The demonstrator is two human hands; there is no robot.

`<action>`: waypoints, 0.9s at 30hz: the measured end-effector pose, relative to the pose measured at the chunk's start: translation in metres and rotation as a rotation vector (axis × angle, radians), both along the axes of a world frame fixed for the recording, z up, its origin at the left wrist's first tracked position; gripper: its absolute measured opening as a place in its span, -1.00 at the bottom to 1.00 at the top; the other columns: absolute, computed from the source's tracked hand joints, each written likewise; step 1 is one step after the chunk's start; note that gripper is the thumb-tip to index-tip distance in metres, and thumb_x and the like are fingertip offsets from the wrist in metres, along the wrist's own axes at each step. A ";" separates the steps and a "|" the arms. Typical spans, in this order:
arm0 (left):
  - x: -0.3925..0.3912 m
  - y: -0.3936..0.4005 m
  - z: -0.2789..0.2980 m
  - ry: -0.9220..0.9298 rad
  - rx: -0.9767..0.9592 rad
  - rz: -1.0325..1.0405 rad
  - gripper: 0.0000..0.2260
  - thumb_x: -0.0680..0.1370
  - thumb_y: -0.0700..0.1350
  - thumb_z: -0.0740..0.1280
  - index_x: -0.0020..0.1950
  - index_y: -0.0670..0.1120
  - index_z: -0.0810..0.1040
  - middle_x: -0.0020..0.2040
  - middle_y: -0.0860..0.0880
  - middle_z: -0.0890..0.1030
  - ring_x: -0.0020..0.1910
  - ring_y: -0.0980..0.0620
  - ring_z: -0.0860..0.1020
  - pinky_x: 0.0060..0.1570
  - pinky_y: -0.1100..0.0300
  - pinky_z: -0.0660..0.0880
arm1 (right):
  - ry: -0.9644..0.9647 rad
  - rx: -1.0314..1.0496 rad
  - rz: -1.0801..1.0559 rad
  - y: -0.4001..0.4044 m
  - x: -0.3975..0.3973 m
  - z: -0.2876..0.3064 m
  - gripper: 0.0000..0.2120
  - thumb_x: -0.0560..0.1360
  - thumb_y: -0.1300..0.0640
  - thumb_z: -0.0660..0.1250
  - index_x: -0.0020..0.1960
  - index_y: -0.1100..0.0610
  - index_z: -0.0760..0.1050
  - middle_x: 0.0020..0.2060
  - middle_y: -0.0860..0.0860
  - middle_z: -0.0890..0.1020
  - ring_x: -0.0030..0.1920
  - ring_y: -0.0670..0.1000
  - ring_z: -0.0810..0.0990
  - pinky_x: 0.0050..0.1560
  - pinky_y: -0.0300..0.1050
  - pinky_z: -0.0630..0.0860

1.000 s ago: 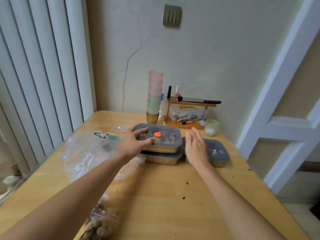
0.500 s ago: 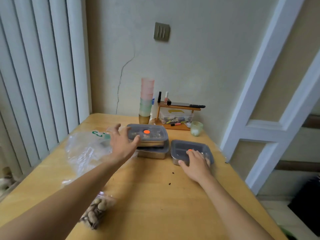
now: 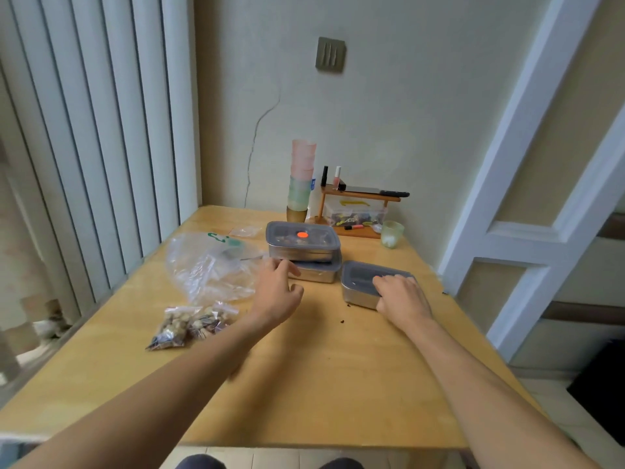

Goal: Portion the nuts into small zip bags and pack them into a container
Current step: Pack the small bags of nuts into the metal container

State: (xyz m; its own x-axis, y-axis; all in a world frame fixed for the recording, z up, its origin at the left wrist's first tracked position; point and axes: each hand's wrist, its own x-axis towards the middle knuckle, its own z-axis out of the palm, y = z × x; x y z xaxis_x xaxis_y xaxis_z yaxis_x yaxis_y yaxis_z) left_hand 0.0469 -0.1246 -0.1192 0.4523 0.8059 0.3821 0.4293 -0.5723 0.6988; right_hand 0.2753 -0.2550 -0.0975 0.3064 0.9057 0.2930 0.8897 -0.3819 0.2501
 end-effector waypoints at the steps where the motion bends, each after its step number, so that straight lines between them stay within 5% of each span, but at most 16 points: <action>1: -0.001 -0.001 0.000 0.030 -0.002 -0.031 -0.76 0.52 -0.15 0.35 0.18 -0.06 0.52 0.21 -0.02 0.43 0.27 0.00 0.36 0.19 0.23 0.28 | 0.009 0.029 0.046 -0.003 -0.002 -0.002 -0.86 0.50 0.25 0.27 -0.05 0.03 0.40 -0.07 -0.01 0.60 0.00 0.07 0.54 0.01 -0.04 0.36; 4: -0.002 -0.003 0.004 0.135 0.020 -0.147 -0.63 0.54 0.02 0.38 0.31 -0.06 0.46 0.27 0.00 0.41 0.27 0.03 0.39 0.22 0.22 0.35 | 0.091 0.123 0.270 -0.013 -0.010 -0.012 -0.82 0.42 0.24 0.31 -0.15 0.05 0.32 -0.20 -0.06 0.41 -0.14 0.00 0.34 -0.13 -0.11 0.29; 7: 0.005 -0.009 0.008 0.149 0.060 -0.231 -0.55 0.58 0.14 0.35 0.37 -0.05 0.43 0.31 0.01 0.41 0.29 0.05 0.38 0.26 0.20 0.36 | 0.081 0.108 0.455 -0.023 -0.025 -0.019 -0.92 0.42 0.17 0.24 -0.08 0.07 0.41 -0.13 -0.04 0.44 -0.09 0.00 0.38 -0.22 -0.06 0.44; 11: 0.018 -0.018 0.016 0.140 0.080 -0.213 -0.65 0.64 0.05 0.27 0.39 -0.06 0.48 0.35 -0.03 0.48 0.33 0.00 0.44 0.35 0.10 0.39 | 0.040 0.179 0.698 -0.031 -0.066 -0.029 -0.87 0.41 0.18 0.25 -0.04 0.11 0.48 -0.09 0.02 0.53 -0.05 0.09 0.51 -0.14 -0.02 0.54; 14: 0.023 -0.023 0.012 0.298 0.099 -0.189 -0.71 0.65 -0.03 0.21 0.33 -0.06 0.55 0.32 -0.07 0.53 0.33 -0.09 0.46 0.34 0.02 0.38 | 0.149 0.210 0.788 -0.032 -0.091 -0.034 -0.94 0.52 0.16 0.31 -0.06 0.14 0.47 -0.12 0.03 0.52 -0.04 0.08 0.51 -0.07 -0.07 0.49; 18: 0.019 -0.021 -0.001 0.443 0.163 -0.143 -0.72 0.65 0.00 0.14 0.29 -0.02 0.52 0.31 -0.04 0.50 0.32 -0.07 0.41 0.33 -0.06 0.29 | 0.447 0.452 0.499 -0.014 -0.092 -0.028 -0.87 0.60 0.14 0.20 -0.10 0.16 0.44 -0.17 0.03 0.52 -0.11 0.06 0.47 -0.07 0.01 0.48; 22: 0.013 -0.015 -0.011 0.466 0.250 -0.101 -0.77 0.62 0.08 0.15 0.19 0.01 0.43 0.23 -0.01 0.45 0.30 -0.06 0.37 0.32 -0.05 0.25 | 0.461 0.360 -0.096 0.015 -0.080 -0.021 -0.75 0.68 0.06 0.15 0.23 0.19 0.46 0.21 0.12 0.52 0.29 0.14 0.45 0.21 0.00 0.47; 27: 0.013 -0.013 -0.018 0.469 0.265 -0.032 -0.70 0.64 0.13 0.08 0.24 0.00 0.40 0.23 0.02 0.46 0.30 -0.02 0.37 0.40 -0.05 0.19 | 0.593 0.349 -0.253 0.038 -0.079 -0.032 -0.62 0.72 -0.02 0.10 0.35 0.23 0.42 0.31 0.15 0.50 0.36 0.14 0.43 0.24 0.01 0.47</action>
State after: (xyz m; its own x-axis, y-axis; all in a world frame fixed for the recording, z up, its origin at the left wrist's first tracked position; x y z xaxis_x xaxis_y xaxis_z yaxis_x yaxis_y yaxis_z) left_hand 0.0596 -0.1372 -0.1373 0.6461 0.6925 0.3211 0.6402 -0.7207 0.2661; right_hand 0.1964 -0.2170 -0.1292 0.6902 0.6705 0.2721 0.7122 -0.5627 -0.4198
